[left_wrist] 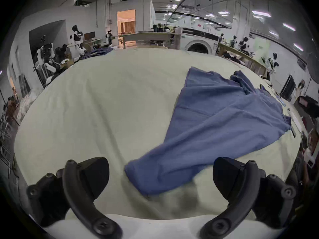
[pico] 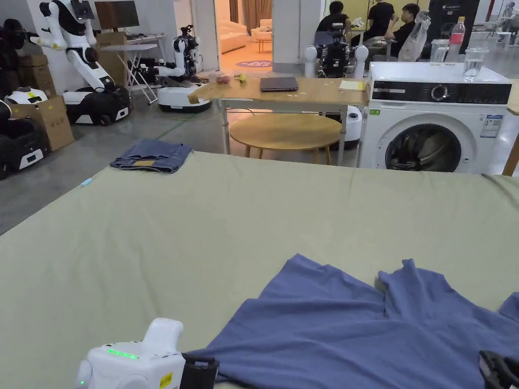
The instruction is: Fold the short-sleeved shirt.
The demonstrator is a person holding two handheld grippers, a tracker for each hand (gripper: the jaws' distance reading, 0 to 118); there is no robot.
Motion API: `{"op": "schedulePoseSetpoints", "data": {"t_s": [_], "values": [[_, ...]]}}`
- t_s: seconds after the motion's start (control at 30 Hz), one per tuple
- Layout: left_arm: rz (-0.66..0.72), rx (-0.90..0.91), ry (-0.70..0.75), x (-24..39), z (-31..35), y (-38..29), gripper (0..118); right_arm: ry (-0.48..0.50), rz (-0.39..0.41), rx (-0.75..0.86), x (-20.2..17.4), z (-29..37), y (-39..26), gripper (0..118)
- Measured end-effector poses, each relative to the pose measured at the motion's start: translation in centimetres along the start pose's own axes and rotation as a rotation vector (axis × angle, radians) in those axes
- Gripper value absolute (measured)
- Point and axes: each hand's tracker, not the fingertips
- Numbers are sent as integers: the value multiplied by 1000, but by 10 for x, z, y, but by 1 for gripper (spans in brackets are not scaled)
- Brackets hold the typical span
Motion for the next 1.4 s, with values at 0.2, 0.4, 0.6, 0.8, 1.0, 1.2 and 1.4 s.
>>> {"op": "schedulePoseSetpoints", "data": {"t_s": [0.2, 0.4, 0.6, 0.8, 1.0, 1.2, 1.4], "values": [[3, -77, 11, -7, -34, 10, 8, -11, 36, -30, 17, -38, 17, 0], [-113, -6, 71, 16, -2, 4, 0, -47, 76, -76, 52, -107, 57, 0], [-25, 91, 9, 21, 43, 11, 0, -30, 85, -253, 96, -230, 86, 117], [35, 72, -18, 13, 38, 11, 0, 27, 148, -372, 105, -309, 60, 116], [34, 46, 0, 12, 25, 10, 0, 37, 37, -393, 111, -312, 48, 0], [20, 44, 14, 15, 20, 14, 0, 83, 71, -388, 106, -284, 53, 0], [38, 113, 39, 18, 29, 33, 0, 94, 77, -132, 89, -196, 101, 0]]}}
